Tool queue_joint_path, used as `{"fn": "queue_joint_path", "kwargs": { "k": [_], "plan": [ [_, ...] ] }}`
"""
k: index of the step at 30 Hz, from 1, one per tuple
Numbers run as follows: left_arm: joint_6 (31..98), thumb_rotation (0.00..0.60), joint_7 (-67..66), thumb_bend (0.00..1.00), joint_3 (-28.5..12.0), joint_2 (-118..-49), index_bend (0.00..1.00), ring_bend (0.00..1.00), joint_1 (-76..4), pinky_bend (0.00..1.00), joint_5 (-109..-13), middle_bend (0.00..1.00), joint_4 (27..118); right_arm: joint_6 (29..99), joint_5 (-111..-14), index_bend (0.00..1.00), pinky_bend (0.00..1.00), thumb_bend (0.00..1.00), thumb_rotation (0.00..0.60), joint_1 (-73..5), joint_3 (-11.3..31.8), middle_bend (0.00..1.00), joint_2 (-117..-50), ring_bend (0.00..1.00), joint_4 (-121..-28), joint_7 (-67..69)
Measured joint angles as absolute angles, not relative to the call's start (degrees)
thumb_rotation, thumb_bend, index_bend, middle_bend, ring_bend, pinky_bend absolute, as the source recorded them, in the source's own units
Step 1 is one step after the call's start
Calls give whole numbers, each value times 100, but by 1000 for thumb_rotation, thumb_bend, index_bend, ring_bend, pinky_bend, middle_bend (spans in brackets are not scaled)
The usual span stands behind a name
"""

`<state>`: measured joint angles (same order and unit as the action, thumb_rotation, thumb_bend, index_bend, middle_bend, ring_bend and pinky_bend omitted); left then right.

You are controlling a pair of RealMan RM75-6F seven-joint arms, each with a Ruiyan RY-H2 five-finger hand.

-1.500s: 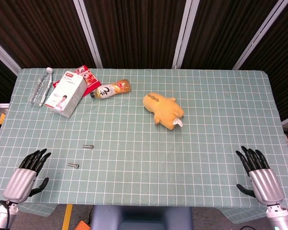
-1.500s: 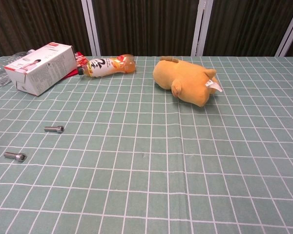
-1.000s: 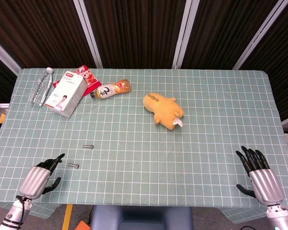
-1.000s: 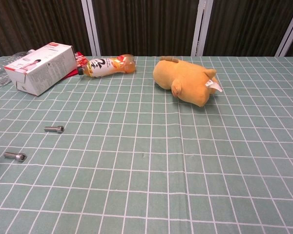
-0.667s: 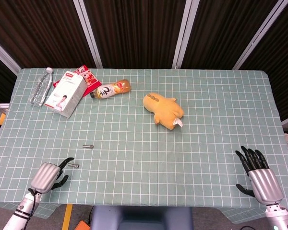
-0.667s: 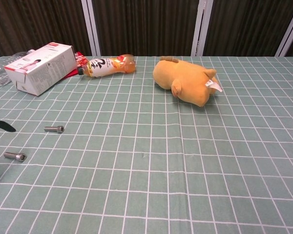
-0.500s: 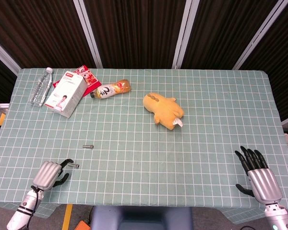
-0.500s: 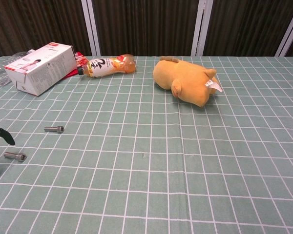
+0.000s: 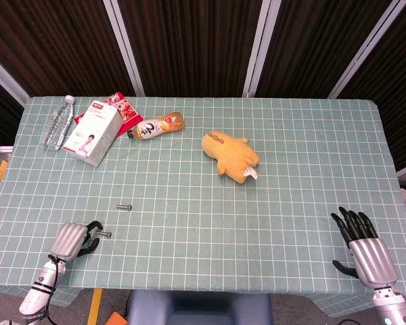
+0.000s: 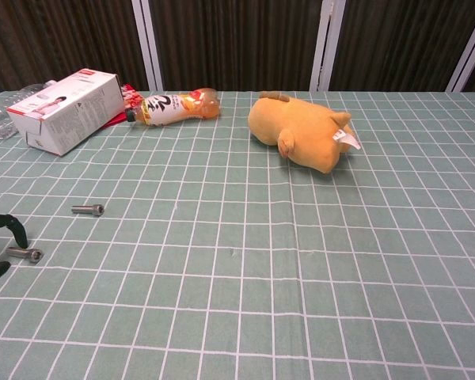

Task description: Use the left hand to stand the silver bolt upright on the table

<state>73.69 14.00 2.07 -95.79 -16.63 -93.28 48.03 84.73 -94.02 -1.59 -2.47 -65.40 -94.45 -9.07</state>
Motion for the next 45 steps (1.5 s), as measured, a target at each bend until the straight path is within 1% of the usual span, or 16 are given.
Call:
{"fn": "queue_joint_path", "kwargs": {
  "k": [14,28,36,45],
  "plan": [
    [7437,600,1512,414,228,-9689,518,1000,-1708,1000,-9238,1000,4646,8486,-9401,0,0,154,600,-153,-250,0,-6542,0,-9441,-904],
    [7702,600,1484,414,229,-9594,516,1000,-1703,1000,-9261,1000,4857,8486,-9404,0,0,154,600,-153,-256,0,-6544,0,-9437,-904],
    [7901,600,1311,414,271,-9470,514,1000,-1709,1000,-9374,1000,5193,8486,-9404,0,0,154,600,-154,-258,0,-6533,0,-9440,-891],
    [7953,600,1052,414,368,-9377,486,1000,-1737,1000,-9503,1000,5538,8505,-9416,0,0,154,600,-146,-264,0,-6518,0,-9446,-871]
  ]
}}
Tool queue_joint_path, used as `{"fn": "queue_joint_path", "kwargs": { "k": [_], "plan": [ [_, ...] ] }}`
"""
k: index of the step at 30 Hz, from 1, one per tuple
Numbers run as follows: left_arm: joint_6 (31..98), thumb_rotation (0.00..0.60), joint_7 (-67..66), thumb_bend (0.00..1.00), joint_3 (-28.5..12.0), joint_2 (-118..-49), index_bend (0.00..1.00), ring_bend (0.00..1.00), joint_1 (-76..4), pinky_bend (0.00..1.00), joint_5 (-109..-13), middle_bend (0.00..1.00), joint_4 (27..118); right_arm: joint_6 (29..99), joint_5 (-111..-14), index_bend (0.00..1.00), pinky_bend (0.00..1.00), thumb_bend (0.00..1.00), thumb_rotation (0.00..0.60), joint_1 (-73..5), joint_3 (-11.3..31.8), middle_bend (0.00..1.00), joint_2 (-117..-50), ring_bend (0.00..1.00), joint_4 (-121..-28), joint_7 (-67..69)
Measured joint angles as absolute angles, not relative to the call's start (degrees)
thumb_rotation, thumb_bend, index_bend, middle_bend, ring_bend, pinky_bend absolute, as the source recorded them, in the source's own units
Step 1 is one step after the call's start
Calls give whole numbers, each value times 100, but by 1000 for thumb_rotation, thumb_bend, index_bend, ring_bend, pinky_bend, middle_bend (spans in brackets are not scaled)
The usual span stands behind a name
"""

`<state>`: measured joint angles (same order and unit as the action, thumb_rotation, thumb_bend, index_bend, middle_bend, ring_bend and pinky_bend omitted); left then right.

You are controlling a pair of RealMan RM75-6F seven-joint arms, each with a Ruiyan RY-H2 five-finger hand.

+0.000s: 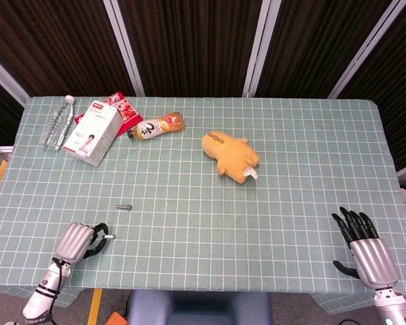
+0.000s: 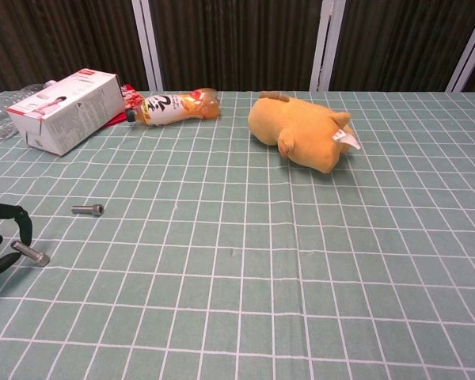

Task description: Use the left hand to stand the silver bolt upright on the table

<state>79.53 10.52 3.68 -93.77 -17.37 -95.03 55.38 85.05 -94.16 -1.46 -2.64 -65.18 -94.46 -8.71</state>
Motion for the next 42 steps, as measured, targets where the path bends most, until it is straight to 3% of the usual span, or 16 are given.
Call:
{"fn": "queue_joint_path", "kwargs": {
  "k": [7,15,21,30,42],
  "plan": [
    [7947,600,995,413,359,-9352,373,1000,-1774,1000,-9504,1000,5649,8484,-9403,0,0,154,600,-151,-265,0,-6513,0,-9454,-878],
    [8158,600,1057,413,335,-9232,361,1000,-1770,1000,-9558,1000,5805,8488,-9385,0,0,154,600,-150,-254,0,-6511,0,-9454,-871],
    [8267,600,1377,413,86,-8979,368,1000,-1844,1000,-9418,1000,6151,8470,-9386,0,0,153,600,-158,-258,0,-6502,0,-9449,-858],
    [6992,600,2451,389,-239,-8919,376,1000,-2292,1000,-8754,1000,5910,8485,-9385,0,0,154,600,-148,-256,0,-6522,0,-9454,-903],
    [6367,600,2500,385,-431,-9650,403,1000,-2877,1000,-8568,1000,5006,8398,-9236,0,0,154,600,-178,-200,0,-6559,0,-9420,-946]
  ]
}}
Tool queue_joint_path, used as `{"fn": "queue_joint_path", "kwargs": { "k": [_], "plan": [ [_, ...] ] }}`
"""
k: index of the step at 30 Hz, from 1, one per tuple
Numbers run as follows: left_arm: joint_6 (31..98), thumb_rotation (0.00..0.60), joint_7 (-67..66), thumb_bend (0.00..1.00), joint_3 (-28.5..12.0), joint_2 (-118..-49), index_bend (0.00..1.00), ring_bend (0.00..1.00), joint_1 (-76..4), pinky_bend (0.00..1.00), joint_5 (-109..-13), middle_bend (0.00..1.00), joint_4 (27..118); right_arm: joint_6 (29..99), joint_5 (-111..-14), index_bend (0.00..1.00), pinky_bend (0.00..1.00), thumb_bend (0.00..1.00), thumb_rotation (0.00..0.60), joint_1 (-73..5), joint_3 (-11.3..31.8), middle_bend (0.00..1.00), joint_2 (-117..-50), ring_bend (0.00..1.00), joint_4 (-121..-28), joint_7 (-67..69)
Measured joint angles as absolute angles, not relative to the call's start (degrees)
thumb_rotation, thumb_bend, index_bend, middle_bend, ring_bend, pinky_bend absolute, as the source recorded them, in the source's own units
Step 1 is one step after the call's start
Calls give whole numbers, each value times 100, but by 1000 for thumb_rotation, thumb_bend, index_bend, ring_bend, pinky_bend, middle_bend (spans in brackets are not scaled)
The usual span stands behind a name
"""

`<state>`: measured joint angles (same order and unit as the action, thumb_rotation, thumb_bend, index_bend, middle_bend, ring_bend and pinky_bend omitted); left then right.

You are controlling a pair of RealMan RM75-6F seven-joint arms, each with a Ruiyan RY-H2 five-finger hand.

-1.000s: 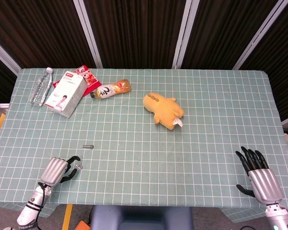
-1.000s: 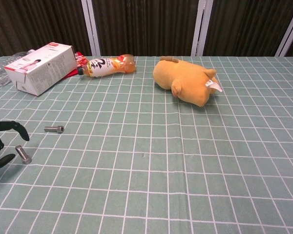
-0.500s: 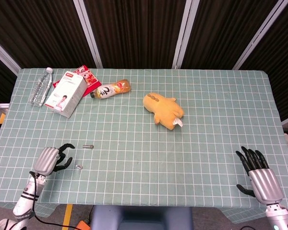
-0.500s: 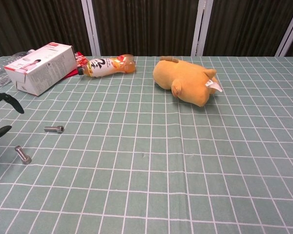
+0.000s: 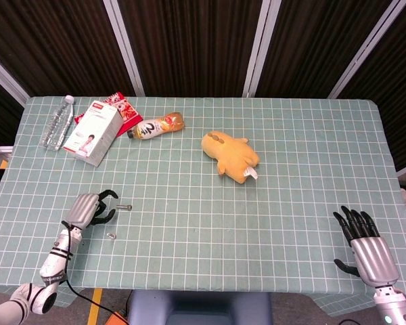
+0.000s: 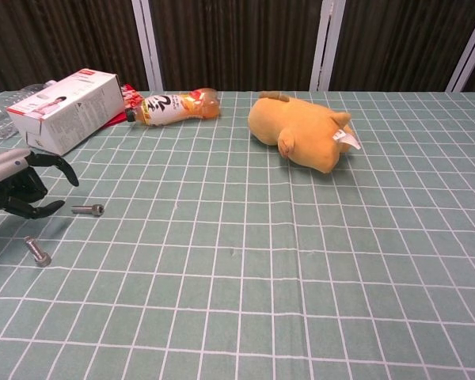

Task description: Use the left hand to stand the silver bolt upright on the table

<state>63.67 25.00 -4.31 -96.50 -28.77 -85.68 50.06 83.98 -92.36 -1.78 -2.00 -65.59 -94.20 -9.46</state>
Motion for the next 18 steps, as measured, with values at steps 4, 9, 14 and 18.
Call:
{"fn": "queue_joint_path", "kwargs": {
  "k": [4,9,14,18],
  "plan": [
    [6231,600,2412,384,-426,-9801,415,1000,-2952,1000,-8523,1000,4797,8372,-9207,0,0,153,600,-189,-191,0,-6562,0,-9417,-953],
    [6142,600,2408,385,-434,-9968,440,1000,-3026,1000,-8475,1000,4536,8371,-9193,0,0,154,600,-191,-186,0,-6560,0,-9420,-958],
    [6113,600,2455,388,-417,-10092,458,1000,-3058,1000,-8460,1000,4365,8388,-9203,0,0,154,600,-186,-189,0,-6557,0,-9428,-957],
    [6108,600,2487,387,-397,-10149,461,1000,-3072,1000,-8463,1000,4288,8419,-9210,0,0,154,600,-178,-185,0,-6542,0,-9437,-936]
  ]
}}
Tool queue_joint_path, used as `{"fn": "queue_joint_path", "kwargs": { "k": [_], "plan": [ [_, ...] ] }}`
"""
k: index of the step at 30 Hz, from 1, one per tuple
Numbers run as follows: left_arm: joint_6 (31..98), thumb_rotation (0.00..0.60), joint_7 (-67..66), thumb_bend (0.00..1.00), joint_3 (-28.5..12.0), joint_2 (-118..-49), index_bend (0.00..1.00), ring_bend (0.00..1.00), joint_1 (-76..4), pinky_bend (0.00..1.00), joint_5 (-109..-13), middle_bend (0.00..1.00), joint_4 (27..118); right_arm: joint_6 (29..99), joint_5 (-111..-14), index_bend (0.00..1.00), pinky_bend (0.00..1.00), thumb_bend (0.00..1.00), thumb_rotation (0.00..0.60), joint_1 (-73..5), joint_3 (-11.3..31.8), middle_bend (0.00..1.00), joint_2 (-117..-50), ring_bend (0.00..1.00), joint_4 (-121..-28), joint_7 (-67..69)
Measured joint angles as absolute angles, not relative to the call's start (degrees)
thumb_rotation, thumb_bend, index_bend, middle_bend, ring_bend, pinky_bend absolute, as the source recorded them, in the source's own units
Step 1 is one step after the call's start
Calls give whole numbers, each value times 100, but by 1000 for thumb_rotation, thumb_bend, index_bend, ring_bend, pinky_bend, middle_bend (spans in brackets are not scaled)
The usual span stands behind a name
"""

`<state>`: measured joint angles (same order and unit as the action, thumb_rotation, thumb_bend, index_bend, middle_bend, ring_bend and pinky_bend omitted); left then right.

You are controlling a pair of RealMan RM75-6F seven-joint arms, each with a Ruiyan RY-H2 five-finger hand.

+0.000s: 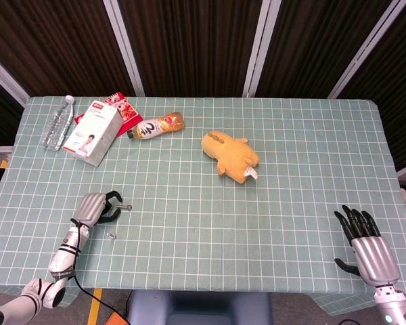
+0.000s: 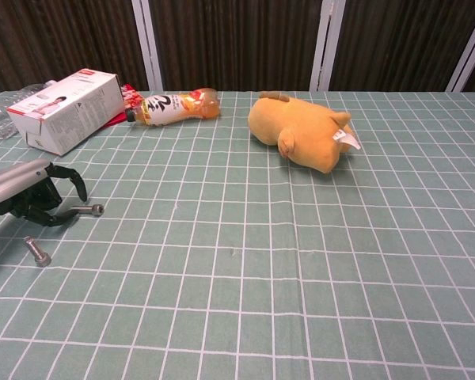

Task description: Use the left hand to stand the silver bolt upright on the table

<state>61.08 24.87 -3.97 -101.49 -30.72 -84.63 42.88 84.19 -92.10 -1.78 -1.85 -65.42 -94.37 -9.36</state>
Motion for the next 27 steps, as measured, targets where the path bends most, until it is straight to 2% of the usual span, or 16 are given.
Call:
{"fn": "queue_joint_path", "kwargs": {
  "k": [15,27],
  "plan": [
    [6088,600,2516,387,-375,-10300,553,1000,-3080,1000,-8414,1000,4003,8396,-9200,0,0,154,600,-185,-188,0,-6545,0,-9435,-953],
    [6250,600,2497,385,-375,-10253,561,1000,-3074,1000,-8450,1000,4127,8396,-9206,0,0,154,600,-184,-196,0,-6545,0,-9439,-959]
  ]
}}
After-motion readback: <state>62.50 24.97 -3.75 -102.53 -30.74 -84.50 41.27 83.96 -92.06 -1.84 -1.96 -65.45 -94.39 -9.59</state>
